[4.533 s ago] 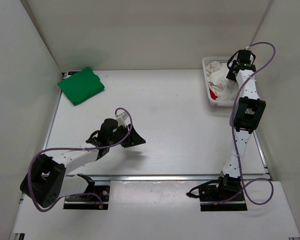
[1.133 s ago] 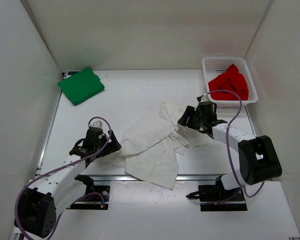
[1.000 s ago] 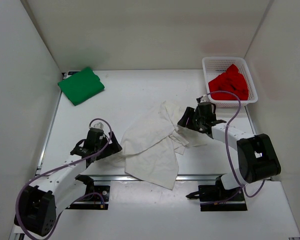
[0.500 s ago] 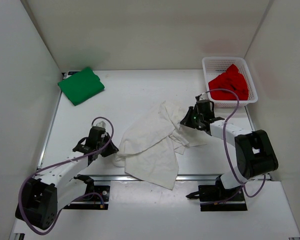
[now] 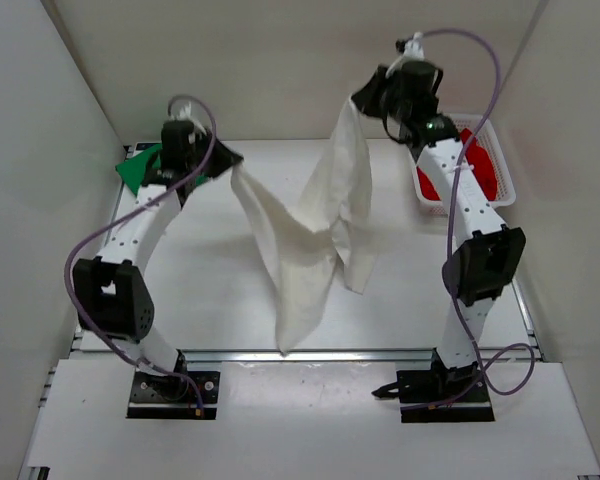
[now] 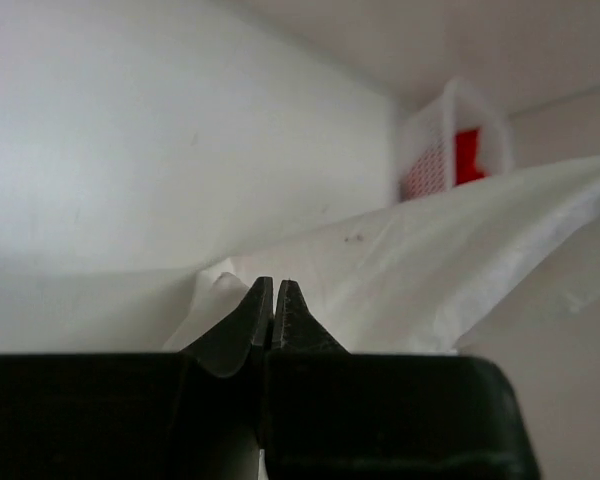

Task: Fold and stack the t-shirts
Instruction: Flatten out the tshirt

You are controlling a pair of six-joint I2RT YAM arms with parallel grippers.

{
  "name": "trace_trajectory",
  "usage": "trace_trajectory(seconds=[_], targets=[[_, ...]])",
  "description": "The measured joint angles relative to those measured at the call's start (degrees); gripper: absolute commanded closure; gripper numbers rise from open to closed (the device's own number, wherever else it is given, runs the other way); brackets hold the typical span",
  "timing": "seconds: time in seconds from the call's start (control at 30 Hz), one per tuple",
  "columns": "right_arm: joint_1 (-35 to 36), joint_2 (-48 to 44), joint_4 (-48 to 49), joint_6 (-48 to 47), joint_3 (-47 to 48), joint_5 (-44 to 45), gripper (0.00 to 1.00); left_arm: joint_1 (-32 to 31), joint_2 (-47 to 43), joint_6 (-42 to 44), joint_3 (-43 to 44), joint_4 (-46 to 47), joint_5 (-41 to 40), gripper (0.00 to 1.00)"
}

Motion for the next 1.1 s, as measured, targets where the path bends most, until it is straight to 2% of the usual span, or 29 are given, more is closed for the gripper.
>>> trace_trajectory(seconds=[0.13, 0.17, 0.23, 0.27, 0.3, 0.37, 0.47, 0.57, 0.6, 0.67, 0.7, 0.73, 0.8, 0.87, 0.93, 0.97, 1.0, 1.03, 1.1], targets=[[-0.2, 11.1, -10.7, -5.0, 35.8, 0.5, 0.99, 2.7, 7.4, 0.0, 24.4, -1.5, 1.1, 1.00], [-0.2, 11.5, -11.4, -5.7, 40.0, 0.4, 1.00, 3.7, 7.3, -0.1, 27.8, -1.6, 1.4, 1.00], [-0.5, 7.2, -12.0, -7.0, 40.0, -0.4, 1.00, 6.4, 5.6, -0.1, 31.6, -1.4, 1.9, 1.00], [-0.5, 3.8, -11.6, -7.3, 37.2, -0.9, 1.00, 8.2, 4.0, -0.2, 32.0, -1.0, 2.2, 1.00], [-0.7, -1.6, -9.8, -7.5, 30.4, -1.2, 1.00, 9.9, 2.3, -0.4, 31.4, -0.4, 2.6, 1.00], [-1.4, -13.5, -7.6, -7.7, 14.1, -1.8, 1.00, 13.4, -2.4, -0.8, 26.7, 1.2, 3.1, 1.00], [-2.3, -25.9, -4.5, -7.0, -3.1, -2.8, 1.00, 15.5, -8.3, -0.4, 18.1, 2.7, 2.1, 1.00], [-2.7, -30.8, -4.8, -7.0, -9.4, -3.5, 1.00, 13.8, -11.4, 0.9, 13.0, 2.4, 1.1, 0.98], [-2.4, -31.6, -5.2, -7.2, -10.0, -3.3, 0.99, 12.7, -12.1, 1.8, 11.9, 2.0, 0.0, 0.95], [-1.3, -33.2, -5.8, -7.3, -11.7, -1.7, 1.00, 9.6, -14.8, 4.7, 8.4, 1.7, -3.3, 0.82], [-1.3, -34.7, -5.4, -7.1, -13.9, -1.8, 1.00, 7.5, -17.3, 6.2, 5.0, 1.5, -5.6, 0.76], [-1.6, -36.9, -4.3, -6.5, -17.6, -2.6, 1.00, 5.7, -20.8, 7.1, 0.1, 2.6, -7.6, 0.75], [-4.5, -42.9, -3.0, -4.8, -28.6, -4.7, 0.99, 3.7, -29.7, 8.3, -11.6, 2.5, -10.1, 0.79], [-8.8, -46.5, -2.8, -3.0, -39.4, -5.9, 1.00, 3.1, -37.3, 9.4, -21.4, -0.1, -15.3, 0.77], [-12.4, -48.0, -3.1, -1.4, -49.6, -6.0, 1.00, 2.3, -41.6, 9.9, -29.1, -3.0, -19.7, 0.67], [-13.6, -47.7, -3.1, -0.7, -54.0, -5.4, 0.97, 1.8, -42.2, 10.1, -32.1, -3.8, -20.7, 0.52], [-14.3, -46.8, -3.0, -0.1, -58.1, -4.8, 0.91, 1.7, -42.6, 10.1, -35.1, -4.4, -21.1, 0.33], [-14.8, -44.9, -3.1, 0.6, -61.8, -4.0, 0.83, 1.6, -42.6, 10.2, -38.1, -5.6, -21.1, 0.21], [-15.8, -42.4, -4.9, 1.5, -68.6, -2.8, 0.72, 1.7, -42.5, 9.8, -42.7, -7.9, -21.1, 0.12]])
